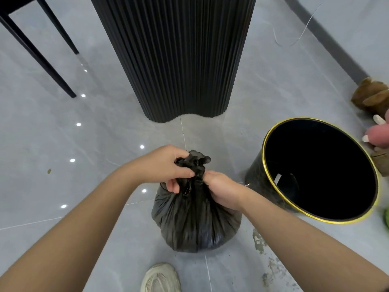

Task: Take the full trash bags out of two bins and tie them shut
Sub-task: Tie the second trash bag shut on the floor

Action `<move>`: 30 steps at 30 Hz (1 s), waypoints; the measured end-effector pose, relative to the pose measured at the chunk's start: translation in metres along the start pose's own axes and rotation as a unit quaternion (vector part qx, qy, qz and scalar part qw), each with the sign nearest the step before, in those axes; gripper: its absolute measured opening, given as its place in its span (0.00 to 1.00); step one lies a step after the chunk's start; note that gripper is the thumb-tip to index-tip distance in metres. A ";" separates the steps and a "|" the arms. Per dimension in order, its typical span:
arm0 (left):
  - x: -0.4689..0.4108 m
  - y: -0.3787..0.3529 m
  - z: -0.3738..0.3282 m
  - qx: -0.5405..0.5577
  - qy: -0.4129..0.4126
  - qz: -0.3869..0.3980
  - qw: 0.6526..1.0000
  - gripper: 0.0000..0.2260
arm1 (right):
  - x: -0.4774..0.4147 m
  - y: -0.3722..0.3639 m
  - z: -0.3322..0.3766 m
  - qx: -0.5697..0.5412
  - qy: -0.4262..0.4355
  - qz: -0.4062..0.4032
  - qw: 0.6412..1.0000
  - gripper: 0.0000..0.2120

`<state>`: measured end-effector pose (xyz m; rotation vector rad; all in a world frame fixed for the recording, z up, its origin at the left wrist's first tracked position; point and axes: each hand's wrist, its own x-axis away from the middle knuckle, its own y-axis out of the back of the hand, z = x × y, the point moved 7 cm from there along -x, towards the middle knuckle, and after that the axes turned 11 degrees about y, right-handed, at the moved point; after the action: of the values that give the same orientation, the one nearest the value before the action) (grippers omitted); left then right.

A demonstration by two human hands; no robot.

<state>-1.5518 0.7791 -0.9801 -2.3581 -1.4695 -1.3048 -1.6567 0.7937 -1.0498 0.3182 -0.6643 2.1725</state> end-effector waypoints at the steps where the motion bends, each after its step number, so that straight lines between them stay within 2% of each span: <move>1: -0.004 0.002 0.001 0.003 0.008 0.014 1.000 0.01 | 0.000 -0.005 -0.002 -0.015 -0.003 0.027 1.000 0.13; 4: -0.017 0.008 0.009 0.018 0.018 0.017 1.000 0.03 | 0.001 -0.012 -0.001 0.027 -0.008 0.075 0.997 0.17; 9: -0.032 0.004 0.035 0.126 0.032 -0.054 0.990 0.02 | -0.011 0.006 -0.008 0.096 0.004 -0.009 0.995 0.16; 11: -0.026 0.002 0.037 0.098 -0.008 -0.142 0.985 0.08 | -0.012 0.008 -0.011 0.108 0.006 -0.011 0.994 0.16; 13: -0.006 0.003 0.034 0.055 -0.083 -0.275 0.956 0.15 | -0.013 0.010 -0.014 0.108 -0.005 -0.013 0.994 0.16; 15: 0.019 -0.003 0.030 -0.001 -0.161 -0.371 0.915 0.11 | -0.013 0.013 -0.015 0.096 -0.018 -0.035 0.995 0.16; 17: 0.027 -0.020 0.032 -0.040 -0.185 -0.375 0.908 0.12 | -0.013 0.016 -0.015 0.075 -0.022 -0.070 0.994 0.14; 20: 0.016 -0.032 0.040 -0.030 -0.152 -0.359 0.920 0.16 | -0.012 0.018 -0.016 0.042 -0.033 -0.090 0.995 0.11; 23: 0.004 -0.029 0.042 -0.031 -0.120 -0.363 0.924 0.16 | -0.013 0.015 -0.019 0.022 -0.044 -0.074 0.996 0.11; 27: -0.004 -0.029 0.036 -0.006 -0.132 -0.333 0.933 0.02 | -0.012 0.012 -0.018 0.013 -0.033 -0.041 0.999 0.12; 30: -0.005 -0.017 0.042 0.037 -0.125 -0.323 0.937 0.06 | -0.007 0.009 -0.016 0.038 -0.051 0.005 0.998 0.16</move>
<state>-1.5400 0.8035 -1.0162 -2.1250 -2.4674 -1.0213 -1.6592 0.7936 -1.0692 0.4693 -0.6409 2.2066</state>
